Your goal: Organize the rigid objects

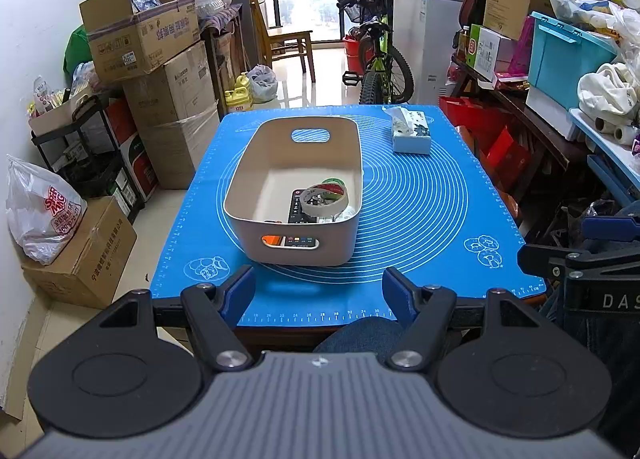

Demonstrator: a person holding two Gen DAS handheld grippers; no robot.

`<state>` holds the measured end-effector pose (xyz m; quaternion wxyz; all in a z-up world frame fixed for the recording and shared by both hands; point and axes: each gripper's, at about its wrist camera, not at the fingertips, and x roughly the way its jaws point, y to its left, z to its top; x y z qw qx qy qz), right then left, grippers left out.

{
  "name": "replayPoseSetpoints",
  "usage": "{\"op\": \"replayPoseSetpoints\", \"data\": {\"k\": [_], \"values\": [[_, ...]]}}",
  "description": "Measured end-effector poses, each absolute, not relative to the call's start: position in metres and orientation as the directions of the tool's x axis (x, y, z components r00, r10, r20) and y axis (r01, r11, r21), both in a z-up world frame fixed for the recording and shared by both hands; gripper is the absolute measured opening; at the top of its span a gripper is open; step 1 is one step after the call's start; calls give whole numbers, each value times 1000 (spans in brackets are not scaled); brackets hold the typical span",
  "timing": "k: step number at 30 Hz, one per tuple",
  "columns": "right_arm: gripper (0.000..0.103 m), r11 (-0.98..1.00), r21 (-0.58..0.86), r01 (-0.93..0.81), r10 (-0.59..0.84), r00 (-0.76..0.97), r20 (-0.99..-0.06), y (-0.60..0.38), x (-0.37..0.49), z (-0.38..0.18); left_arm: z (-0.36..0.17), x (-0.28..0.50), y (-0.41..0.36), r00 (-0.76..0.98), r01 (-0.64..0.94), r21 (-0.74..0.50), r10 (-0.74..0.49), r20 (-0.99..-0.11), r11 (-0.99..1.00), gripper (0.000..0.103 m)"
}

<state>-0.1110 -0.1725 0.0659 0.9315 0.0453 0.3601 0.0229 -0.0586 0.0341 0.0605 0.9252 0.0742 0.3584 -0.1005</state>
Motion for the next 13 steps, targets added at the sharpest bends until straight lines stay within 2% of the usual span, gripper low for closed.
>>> {"op": "replayPoseSetpoints", "data": {"k": [13], "values": [[88, 995, 102, -7, 73, 740, -668, -169, -111, 66, 60, -59, 35, 724, 227, 63, -125, -678, 972, 71]]}}
